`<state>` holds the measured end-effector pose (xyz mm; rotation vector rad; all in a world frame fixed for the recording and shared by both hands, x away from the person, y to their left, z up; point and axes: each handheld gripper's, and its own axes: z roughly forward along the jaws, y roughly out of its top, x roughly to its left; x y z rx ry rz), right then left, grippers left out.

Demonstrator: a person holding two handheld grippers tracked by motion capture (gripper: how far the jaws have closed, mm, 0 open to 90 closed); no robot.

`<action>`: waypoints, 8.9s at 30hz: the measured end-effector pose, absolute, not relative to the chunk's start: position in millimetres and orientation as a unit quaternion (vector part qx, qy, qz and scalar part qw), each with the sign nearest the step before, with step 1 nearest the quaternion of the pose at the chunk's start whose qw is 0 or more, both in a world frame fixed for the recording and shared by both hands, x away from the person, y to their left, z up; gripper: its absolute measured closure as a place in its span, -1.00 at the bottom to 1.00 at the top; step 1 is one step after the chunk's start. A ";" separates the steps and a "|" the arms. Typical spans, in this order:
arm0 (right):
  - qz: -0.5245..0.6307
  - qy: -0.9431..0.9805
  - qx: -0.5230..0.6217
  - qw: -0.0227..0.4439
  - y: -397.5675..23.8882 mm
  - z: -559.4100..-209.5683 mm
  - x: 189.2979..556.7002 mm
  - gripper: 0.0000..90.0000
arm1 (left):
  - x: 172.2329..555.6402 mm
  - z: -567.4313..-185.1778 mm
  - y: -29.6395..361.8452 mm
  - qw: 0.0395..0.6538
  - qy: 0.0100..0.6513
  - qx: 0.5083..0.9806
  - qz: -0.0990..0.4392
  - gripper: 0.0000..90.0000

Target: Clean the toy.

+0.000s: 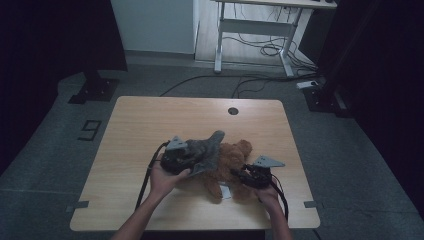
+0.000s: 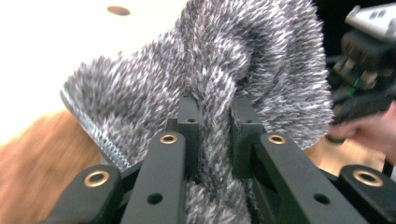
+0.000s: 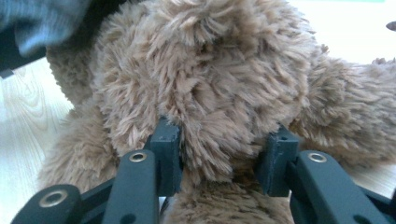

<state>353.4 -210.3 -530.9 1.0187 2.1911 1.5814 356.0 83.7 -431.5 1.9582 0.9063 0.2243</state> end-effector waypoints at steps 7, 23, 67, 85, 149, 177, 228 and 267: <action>0.540 0.754 0.345 0.143 -212.1 -529.9 352.2 0.35 | 377.9 -438.2 13.0 0.422 0.355 0.829 0.098 0.71; 0.547 0.746 0.360 0.126 -220.1 -534.3 355.9 0.41 | 367.2 -430.4 111.3 0.421 0.405 0.796 0.159 0.71; 0.549 0.744 0.362 0.120 -222.1 -536.8 356.6 0.44 | 367.5 -442.9 24.7 0.417 0.348 0.831 0.120 0.71; 0.550 0.746 0.357 0.114 -220.9 -536.8 355.7 0.44 | 354.9 -454.0 148.0 0.412 0.424 0.790 0.165 0.71; 0.538 0.723 0.409 0.143 -239.3 -538.8 362.7 0.29 | 393.2 -448.9 88.3 0.386 0.402 0.818 0.144 0.72; 0.603 0.656 0.431 0.146 -254.3 -486.1 346.6 -0.53 | 330.7 -479.5 96.1 0.430 0.359 0.815 0.147 0.74; 0.546 0.720 0.385 0.188 -204.6 -527.0 347.2 0.29 | 380.9 -439.3 -13.1 0.406 0.344 0.838 0.116 0.71; 0.559 0.707 0.399 0.168 -211.4 -531.8 350.8 0.28 | 360.9 -467.1 157.9 0.400 0.451 0.783 0.154 0.73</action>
